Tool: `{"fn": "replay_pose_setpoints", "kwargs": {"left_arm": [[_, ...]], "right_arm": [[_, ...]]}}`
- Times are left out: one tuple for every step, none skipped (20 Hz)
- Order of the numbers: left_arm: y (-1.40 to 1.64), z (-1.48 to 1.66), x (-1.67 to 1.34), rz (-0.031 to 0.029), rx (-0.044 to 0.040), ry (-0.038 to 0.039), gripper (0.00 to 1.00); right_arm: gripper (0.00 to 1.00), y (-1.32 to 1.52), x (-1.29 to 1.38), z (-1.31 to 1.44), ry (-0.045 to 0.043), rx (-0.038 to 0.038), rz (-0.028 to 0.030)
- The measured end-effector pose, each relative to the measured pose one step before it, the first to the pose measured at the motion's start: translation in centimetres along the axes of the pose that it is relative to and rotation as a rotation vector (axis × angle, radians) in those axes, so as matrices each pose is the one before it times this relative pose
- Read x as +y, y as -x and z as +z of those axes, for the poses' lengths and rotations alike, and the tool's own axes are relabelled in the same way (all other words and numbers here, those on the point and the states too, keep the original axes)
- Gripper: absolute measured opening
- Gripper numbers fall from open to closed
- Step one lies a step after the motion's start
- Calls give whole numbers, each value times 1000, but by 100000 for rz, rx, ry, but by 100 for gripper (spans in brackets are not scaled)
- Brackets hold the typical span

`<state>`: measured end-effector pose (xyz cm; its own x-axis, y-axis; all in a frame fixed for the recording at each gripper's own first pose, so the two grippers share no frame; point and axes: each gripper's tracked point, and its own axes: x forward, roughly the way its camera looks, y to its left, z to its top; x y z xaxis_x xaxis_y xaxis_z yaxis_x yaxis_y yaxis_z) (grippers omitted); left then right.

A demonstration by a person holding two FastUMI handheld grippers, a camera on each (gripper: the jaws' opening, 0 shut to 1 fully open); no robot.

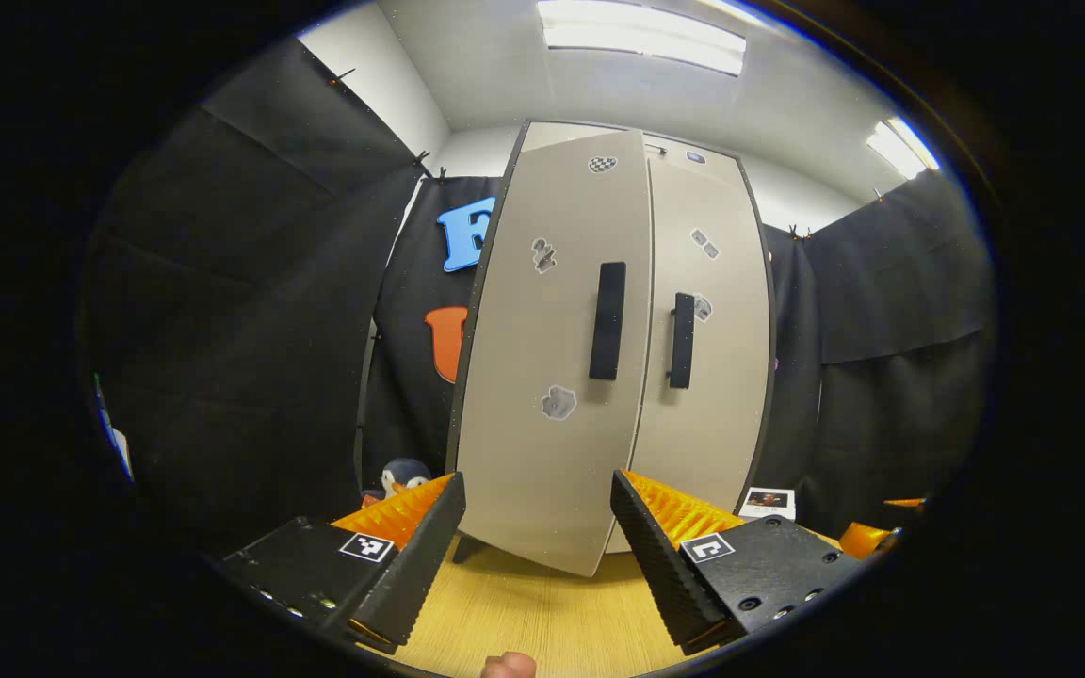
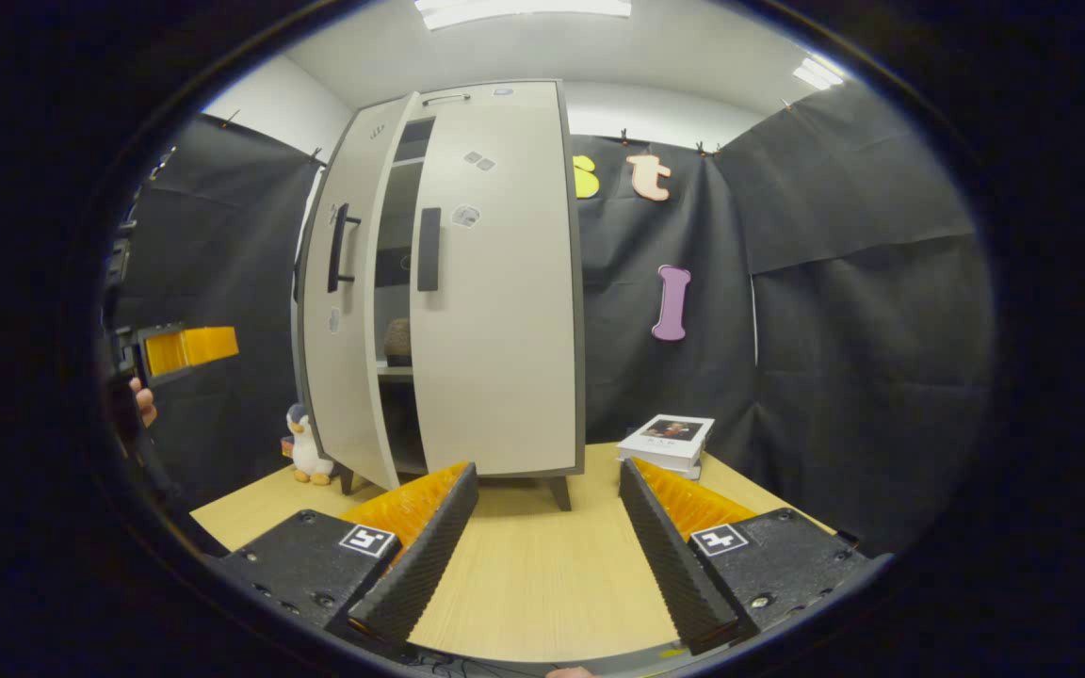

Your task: Grab one shoe with the right hand and put it into the shoe cabinet, grab the other shoe with the left hand and put it into the shoe cabinet; then close the right door with the right hand and the left door with the left hand.

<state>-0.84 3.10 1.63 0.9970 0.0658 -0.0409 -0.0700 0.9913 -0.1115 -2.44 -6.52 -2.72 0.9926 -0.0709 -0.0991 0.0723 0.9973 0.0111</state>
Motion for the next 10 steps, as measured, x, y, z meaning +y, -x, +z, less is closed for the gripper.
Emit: {"fn": "replay_pose_setpoints", "kwargs": {"left_arm": [[375, -794, -12, 1013, 952, -165, 95], [342, -665, 79, 968, 953, -426, 95], [395, -700, 38, 354, 1618, -514, 94], [329, -577, 86, 523, 1370, -651, 99], [321, -292, 286, 378, 1131, -423, 99], [274, -274, 46, 44, 609, -194, 95], [103, -152, 12, 2, 271, -96, 95], [-27, -53, 18, 63, 107, -87, 95], [181, 108, 156, 599, 23, -261, 95], [-86, 82, 81, 767, -109, -559, 95]], "right_arm": [[99, 50, 16, -99, 121, 521, -9], [99, 44, -37, -187, 239, 573, -107], [99, -146, -103, -57, 410, 586, -389], [99, 98, -122, -57, 201, 83, -453], [99, 52, -55, 60, 46, -94, -359], [99, -50, -46, -75, -6, 24, -410], [99, -29, -36, -57, -139, 281, -438], [99, 35, -9, -84, -468, 116, -312], [99, -44, 39, 22, -692, 35, -401], [99, -56, 53, -76, -824, 384, -225]]}}
